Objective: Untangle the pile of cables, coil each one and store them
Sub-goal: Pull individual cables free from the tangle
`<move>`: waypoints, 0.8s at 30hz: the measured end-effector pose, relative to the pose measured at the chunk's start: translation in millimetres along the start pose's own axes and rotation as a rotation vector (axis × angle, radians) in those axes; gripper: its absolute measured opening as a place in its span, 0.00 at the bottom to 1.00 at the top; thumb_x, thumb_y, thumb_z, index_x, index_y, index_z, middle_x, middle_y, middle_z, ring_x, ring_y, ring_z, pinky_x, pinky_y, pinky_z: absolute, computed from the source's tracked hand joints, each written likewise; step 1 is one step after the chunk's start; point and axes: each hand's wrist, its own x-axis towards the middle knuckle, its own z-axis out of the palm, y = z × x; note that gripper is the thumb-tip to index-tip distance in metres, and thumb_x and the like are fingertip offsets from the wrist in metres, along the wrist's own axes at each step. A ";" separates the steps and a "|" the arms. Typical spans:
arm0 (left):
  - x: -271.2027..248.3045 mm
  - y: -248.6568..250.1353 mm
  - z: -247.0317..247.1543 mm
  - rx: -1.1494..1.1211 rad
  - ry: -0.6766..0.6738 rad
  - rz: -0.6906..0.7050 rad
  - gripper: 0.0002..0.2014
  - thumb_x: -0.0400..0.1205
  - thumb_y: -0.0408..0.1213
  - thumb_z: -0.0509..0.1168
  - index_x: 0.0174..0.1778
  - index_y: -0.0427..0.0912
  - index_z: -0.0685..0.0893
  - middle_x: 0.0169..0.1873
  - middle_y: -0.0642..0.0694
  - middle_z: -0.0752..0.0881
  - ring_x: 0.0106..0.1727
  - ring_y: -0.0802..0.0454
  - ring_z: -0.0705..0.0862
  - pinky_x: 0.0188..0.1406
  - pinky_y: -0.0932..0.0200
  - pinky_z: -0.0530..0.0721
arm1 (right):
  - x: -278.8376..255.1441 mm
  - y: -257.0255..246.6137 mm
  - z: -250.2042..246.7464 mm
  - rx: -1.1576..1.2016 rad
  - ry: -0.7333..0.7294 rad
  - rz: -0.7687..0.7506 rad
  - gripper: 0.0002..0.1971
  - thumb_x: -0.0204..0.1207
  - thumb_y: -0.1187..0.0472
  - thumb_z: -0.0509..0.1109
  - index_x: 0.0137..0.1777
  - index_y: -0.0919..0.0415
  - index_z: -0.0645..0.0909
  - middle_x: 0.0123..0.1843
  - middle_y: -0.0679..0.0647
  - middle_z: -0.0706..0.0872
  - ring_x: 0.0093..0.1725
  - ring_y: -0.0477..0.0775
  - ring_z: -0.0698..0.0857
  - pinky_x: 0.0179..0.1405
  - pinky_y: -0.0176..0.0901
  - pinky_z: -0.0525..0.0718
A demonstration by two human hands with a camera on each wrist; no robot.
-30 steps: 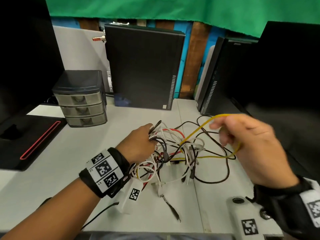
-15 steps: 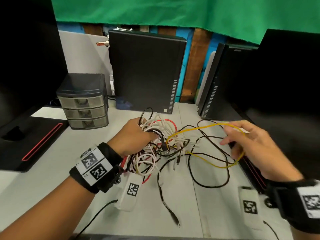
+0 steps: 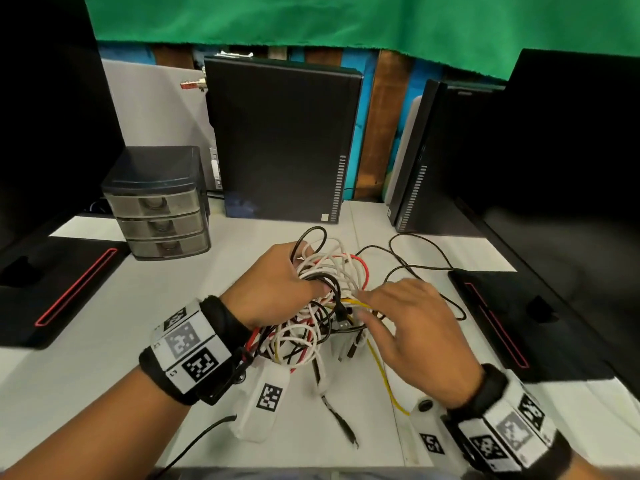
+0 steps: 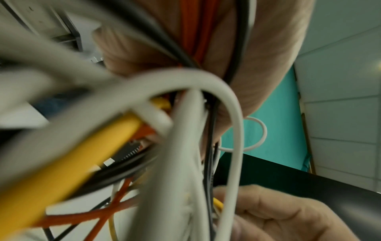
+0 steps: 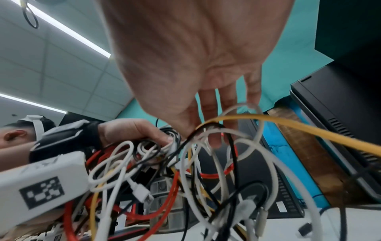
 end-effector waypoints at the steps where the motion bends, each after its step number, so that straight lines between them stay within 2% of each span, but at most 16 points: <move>1: -0.6 0.6 1.6 0.007 -0.005 0.001 0.08 0.75 0.34 0.76 0.46 0.48 0.87 0.40 0.51 0.92 0.43 0.53 0.91 0.53 0.46 0.89 | -1.0 1.0 2.1 0.010 0.006 0.014 0.10 0.79 0.54 0.72 0.57 0.52 0.88 0.45 0.46 0.88 0.44 0.53 0.86 0.48 0.48 0.81; 2: -1.1 0.7 3.0 0.019 -0.005 0.003 0.08 0.75 0.34 0.76 0.46 0.48 0.86 0.40 0.51 0.92 0.43 0.53 0.91 0.53 0.47 0.89 | -1.5 1.1 3.3 0.016 0.007 0.027 0.07 0.77 0.55 0.73 0.53 0.52 0.89 0.41 0.45 0.87 0.39 0.52 0.85 0.41 0.46 0.81; 4: -0.9 0.0 5.9 0.035 -0.004 0.004 0.07 0.75 0.33 0.76 0.44 0.48 0.86 0.38 0.51 0.91 0.42 0.54 0.90 0.52 0.49 0.89 | -1.7 0.3 5.2 0.021 0.006 0.031 0.03 0.76 0.56 0.75 0.48 0.51 0.88 0.37 0.45 0.86 0.35 0.52 0.84 0.34 0.44 0.81; 6: -0.4 -2.5 7.6 0.045 -0.007 -0.002 0.07 0.75 0.33 0.76 0.43 0.48 0.85 0.37 0.50 0.91 0.41 0.54 0.90 0.51 0.50 0.89 | -2.2 0.0 7.9 0.009 0.029 0.017 0.04 0.78 0.55 0.73 0.46 0.52 0.89 0.36 0.46 0.86 0.34 0.52 0.85 0.32 0.45 0.82; 8: 1.4 -7.6 8.9 0.049 -0.006 -0.017 0.06 0.75 0.34 0.75 0.43 0.47 0.86 0.38 0.50 0.91 0.42 0.52 0.90 0.50 0.50 0.89 | -3.1 -0.2 8.3 0.012 0.102 -0.004 0.06 0.80 0.55 0.72 0.48 0.54 0.90 0.39 0.46 0.89 0.36 0.52 0.87 0.34 0.47 0.84; 10: 2.2 -12.8 10.7 0.063 -0.006 -0.013 0.05 0.75 0.35 0.74 0.42 0.49 0.86 0.37 0.52 0.91 0.42 0.52 0.90 0.49 0.51 0.88 | -1.3 -5.1 0.7 0.111 0.248 -0.009 0.06 0.81 0.59 0.72 0.49 0.57 0.91 0.44 0.48 0.92 0.41 0.52 0.88 0.41 0.48 0.86; 12: 3.2 -17.2 13.1 0.080 -0.019 -0.005 0.05 0.75 0.36 0.74 0.42 0.51 0.87 0.38 0.55 0.91 0.43 0.55 0.90 0.49 0.54 0.87 | 5.0 -10.4 -17.7 0.296 0.456 0.061 0.05 0.83 0.62 0.71 0.51 0.59 0.89 0.43 0.49 0.91 0.40 0.50 0.88 0.44 0.42 0.86; 14: 6.0 -21.0 11.2 0.073 -0.014 -0.021 0.05 0.75 0.37 0.74 0.43 0.51 0.87 0.39 0.56 0.91 0.44 0.56 0.90 0.50 0.55 0.87 | 13.7 -8.9 -43.0 0.454 0.649 0.185 0.05 0.85 0.63 0.68 0.52 0.58 0.85 0.36 0.52 0.87 0.33 0.51 0.85 0.36 0.39 0.83; 16: 9.1 -22.0 4.3 0.011 0.004 -0.019 0.06 0.75 0.32 0.75 0.41 0.48 0.88 0.37 0.54 0.92 0.42 0.57 0.90 0.48 0.57 0.86 | 19.0 4.0 -65.3 0.532 0.743 0.276 0.04 0.87 0.64 0.67 0.50 0.60 0.83 0.29 0.57 0.81 0.26 0.58 0.79 0.28 0.44 0.77; 18: 13.2 -21.2 -7.0 -0.080 0.041 -0.003 0.10 0.75 0.24 0.75 0.42 0.46 0.88 0.38 0.51 0.93 0.41 0.58 0.91 0.47 0.61 0.85 | 20.0 25.3 -74.8 0.534 0.643 0.379 0.07 0.86 0.62 0.68 0.46 0.61 0.83 0.26 0.60 0.78 0.25 0.66 0.74 0.25 0.51 0.73; 20: 16.6 -21.3 -21.6 -0.203 0.111 -0.016 0.13 0.75 0.20 0.73 0.46 0.43 0.90 0.41 0.48 0.94 0.43 0.55 0.91 0.48 0.62 0.86 | 16.9 50.2 -65.9 0.520 0.444 0.519 0.08 0.84 0.58 0.70 0.44 0.58 0.84 0.27 0.66 0.80 0.29 0.73 0.75 0.26 0.56 0.72; 22: 18.6 -22.4 -36.7 -0.389 0.171 -0.066 0.12 0.76 0.22 0.72 0.49 0.42 0.91 0.46 0.41 0.93 0.48 0.46 0.92 0.55 0.52 0.87 | 12.4 72.4 -48.3 0.479 0.250 0.658 0.07 0.82 0.52 0.70 0.49 0.54 0.85 0.30 0.61 0.85 0.30 0.68 0.80 0.30 0.50 0.77; 24: 18.4 -23.2 -48.0 -0.594 0.178 -0.123 0.13 0.74 0.27 0.71 0.54 0.39 0.91 0.50 0.35 0.92 0.49 0.39 0.92 0.60 0.44 0.87 | 8.3 83.9 -31.3 0.423 0.061 0.737 0.10 0.79 0.48 0.71 0.56 0.50 0.84 0.35 0.51 0.87 0.32 0.55 0.83 0.38 0.48 0.81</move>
